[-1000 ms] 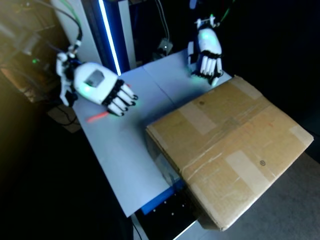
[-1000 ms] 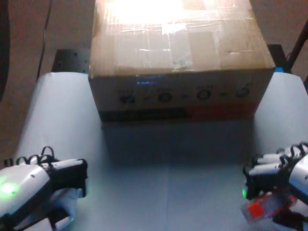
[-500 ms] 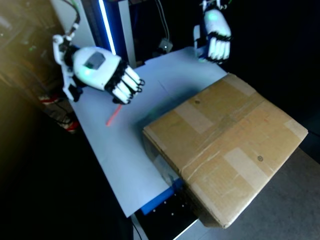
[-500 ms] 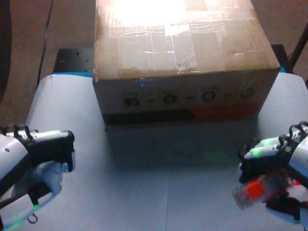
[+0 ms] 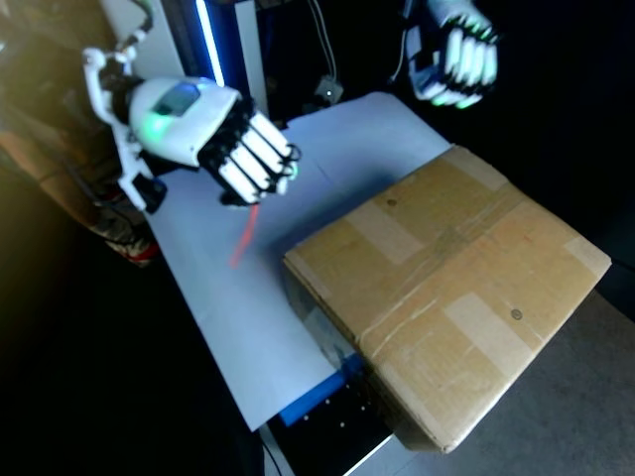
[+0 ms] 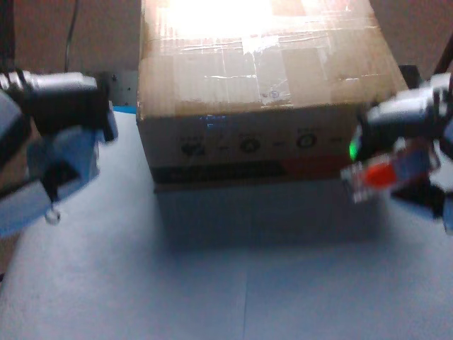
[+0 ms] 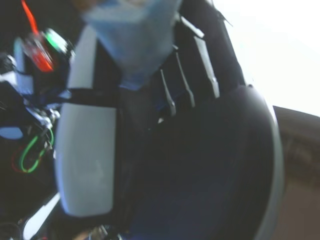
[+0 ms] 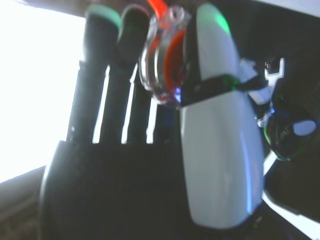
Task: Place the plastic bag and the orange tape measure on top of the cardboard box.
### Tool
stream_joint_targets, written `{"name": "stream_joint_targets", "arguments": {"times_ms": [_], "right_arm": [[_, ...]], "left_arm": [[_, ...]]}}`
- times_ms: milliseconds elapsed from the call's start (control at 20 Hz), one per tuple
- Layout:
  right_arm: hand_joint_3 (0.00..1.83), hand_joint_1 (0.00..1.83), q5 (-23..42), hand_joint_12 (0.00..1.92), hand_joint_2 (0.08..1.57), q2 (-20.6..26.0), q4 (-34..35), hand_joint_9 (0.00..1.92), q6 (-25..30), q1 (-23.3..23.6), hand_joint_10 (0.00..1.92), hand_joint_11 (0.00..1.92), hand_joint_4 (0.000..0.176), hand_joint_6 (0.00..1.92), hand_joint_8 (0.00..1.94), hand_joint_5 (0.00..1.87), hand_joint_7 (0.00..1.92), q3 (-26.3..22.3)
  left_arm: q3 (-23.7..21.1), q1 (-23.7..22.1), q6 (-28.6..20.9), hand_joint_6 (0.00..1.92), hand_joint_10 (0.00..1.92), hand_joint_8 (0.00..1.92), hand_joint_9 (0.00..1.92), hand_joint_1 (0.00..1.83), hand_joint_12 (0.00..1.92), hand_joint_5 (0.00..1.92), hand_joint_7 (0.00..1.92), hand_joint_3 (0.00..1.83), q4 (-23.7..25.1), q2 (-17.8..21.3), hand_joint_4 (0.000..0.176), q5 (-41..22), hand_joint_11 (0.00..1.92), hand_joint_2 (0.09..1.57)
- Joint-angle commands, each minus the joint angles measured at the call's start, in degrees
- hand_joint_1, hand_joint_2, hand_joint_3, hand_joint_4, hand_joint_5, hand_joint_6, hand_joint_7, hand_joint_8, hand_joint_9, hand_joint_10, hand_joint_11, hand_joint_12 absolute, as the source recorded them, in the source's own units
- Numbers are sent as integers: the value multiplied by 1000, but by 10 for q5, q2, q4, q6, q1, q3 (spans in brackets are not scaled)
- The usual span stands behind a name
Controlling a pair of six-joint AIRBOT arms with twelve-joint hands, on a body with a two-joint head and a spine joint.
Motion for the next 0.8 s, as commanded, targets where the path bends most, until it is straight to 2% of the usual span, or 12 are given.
{"name": "stream_joint_targets", "arguments": {"times_ms": [0,50,250,350,400,450,500,550,600,650,700,750], "right_arm": [[0,1423,-77,1459,1076,1,-30,1094,2,17,1029,1053,0,734,922,1101,1004,6],[1,1258,-77,1396,1100,-2,-39,1298,2,42,1028,1209,0,883,1066,996,1024,16],[0,1255,-77,1397,1087,-17,-40,1313,0,94,1024,1216,0,761,1090,1133,951,50],[4,1246,-76,1386,1096,-26,-40,1317,0,108,1015,1221,0,881,1066,1024,1006,69],[0,1255,-76,1397,1087,-33,-40,1313,0,117,1024,1217,0,761,1090,1133,951,81],[2,1246,-74,1386,1092,-40,-40,1316,0,126,1018,1221,0,852,1057,1073,978,91],[1,1242,-55,1392,1097,-59,-40,1316,0,153,1019,1220,0,867,1073,1051,982,115],[0,1255,-47,1397,1087,-67,-40,1313,0,164,1024,1217,0,761,1090,1132,951,123],[3,1247,-30,1387,1089,-83,-40,1316,0,185,1017,1223,0,828,1058,1084,980,143],[4,1246,-7,1386,1096,-105,-40,1317,0,211,1015,1221,0,881,1066,1024,1006,166],[32,1273,7,1697,1113,-119,-40,1575,0,225,1490,1553,0,717,1371,992,960,182],[37,1277,22,1710,1105,-135,-40,1640,0,240,1470,1633,0,689,1359,1000,971,200]], "left_arm": [[7,-17,-1,1379,1462,1295,762,1341,1520,676,767,1,24,-2,0,84,559,1221],[18,-40,-1,1372,1449,1272,785,1343,1539,651,795,0,31,-9,0,84,570,1218],[64,-133,-1,1200,1474,1261,812,1353,1548,670,834,0,62,-47,0,52,721,1204],[94,-192,-1,1075,1427,1227,875,1365,1568,743,877,0,81,-81,0,9,763,1176],[111,-217,-1,1102,1369,1189,865,1365,1532,771,885,3,82,-99,0,-15,722,1164],[125,-237,-1,1136,1333,1170,864,1366,1467,783,890,0,82,-113,0,-35,698,1161],[151,-267,-1,1014,1430,1293,850,1367,1606,802,866,3,82,-137,0,-66,689,1168],[158,-273,-1,1044,1425,1341,870,1264,1663,821,900,3,82,-142,0,-73,747,1174],[171,-283,-1,1063,1639,1464,1002,1233,1861,774,865,3,82,-151,0,-86,963,1205],[185,-295,-2,1057,1632,1453,1003,1234,1866,781,869,0,82,-162,0,-100,966,1203],[196,-304,-2,1082,1476,1337,920,1235,1767,801,914,0,82,-169,0,-110,809,1183],[207,-314,-2,1059,1417,1177,915,1338,1698,805,902,0,82,-178,0,-125,739,1162]]}}
